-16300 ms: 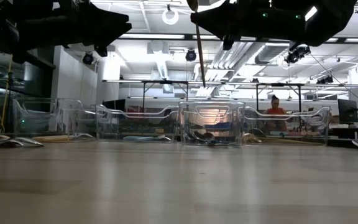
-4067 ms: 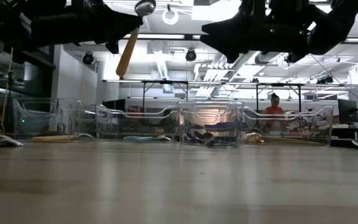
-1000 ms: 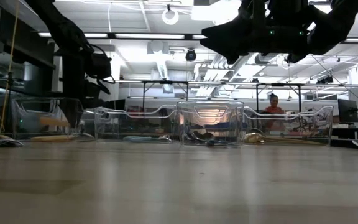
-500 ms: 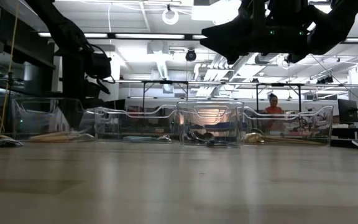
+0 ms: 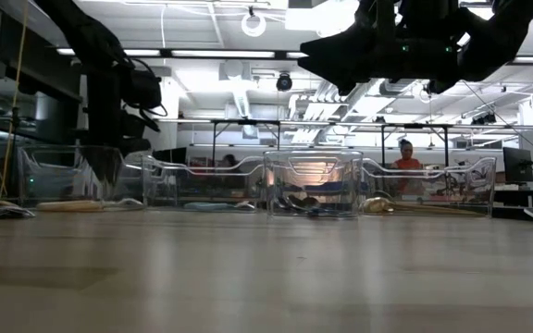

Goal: Sort silverware by color (type)
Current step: Put the yellow spoon into the left transparent bin

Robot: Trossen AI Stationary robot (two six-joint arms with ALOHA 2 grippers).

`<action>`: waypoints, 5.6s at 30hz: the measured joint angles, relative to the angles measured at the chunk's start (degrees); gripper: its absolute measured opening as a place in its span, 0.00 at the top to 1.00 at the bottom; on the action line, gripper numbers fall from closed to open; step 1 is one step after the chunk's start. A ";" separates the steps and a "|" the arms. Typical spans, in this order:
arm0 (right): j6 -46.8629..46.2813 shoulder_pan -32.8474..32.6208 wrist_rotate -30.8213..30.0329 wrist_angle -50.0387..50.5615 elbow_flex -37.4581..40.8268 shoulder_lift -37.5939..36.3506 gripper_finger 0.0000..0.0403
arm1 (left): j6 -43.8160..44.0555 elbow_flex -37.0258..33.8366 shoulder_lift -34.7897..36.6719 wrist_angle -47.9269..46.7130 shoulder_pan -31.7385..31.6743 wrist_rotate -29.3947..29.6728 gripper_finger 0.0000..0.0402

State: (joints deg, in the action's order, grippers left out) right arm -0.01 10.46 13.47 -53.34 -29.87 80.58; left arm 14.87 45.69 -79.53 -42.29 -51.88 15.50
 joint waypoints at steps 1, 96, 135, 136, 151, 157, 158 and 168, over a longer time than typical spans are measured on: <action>0.00 0.00 -0.01 0.01 0.00 0.00 0.58 | 0.00 0.00 0.72 -0.47 0.00 -0.02 0.70; -3.11 -0.01 0.01 -2.05 0.00 -0.02 0.58 | -18.13 -33.09 31.07 87.10 48.64 -17.33 0.70; -68.69 -24.45 -11.02 118.28 -8.66 -7.29 0.59 | -16.44 -33.11 31.07 83.68 48.59 -16.30 0.70; -68.05 -24.60 -10.33 118.31 -8.66 -6.23 0.61 | -16.41 -33.11 31.07 83.66 48.59 -16.30 0.70; -48.47 -24.87 -2.41 121.85 -8.66 7.37 0.99 | -15.10 -33.11 31.07 83.69 48.59 -16.30 0.70; -46.20 -24.87 -4.10 122.33 -8.66 12.46 1.00 | -15.09 -33.11 31.07 83.69 48.59 -16.29 0.70; -45.89 -24.87 -4.33 122.55 -8.66 13.35 1.00 | -15.10 -33.11 31.06 83.69 48.59 -16.28 0.70; -44.41 -24.87 -10.90 122.79 -8.77 16.50 1.00 | -15.08 -33.11 31.07 83.68 48.59 -16.30 0.70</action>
State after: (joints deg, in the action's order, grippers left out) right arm -44.42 -14.41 2.57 69.45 -38.64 97.08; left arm -0.21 12.58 -48.47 41.39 -3.29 -0.80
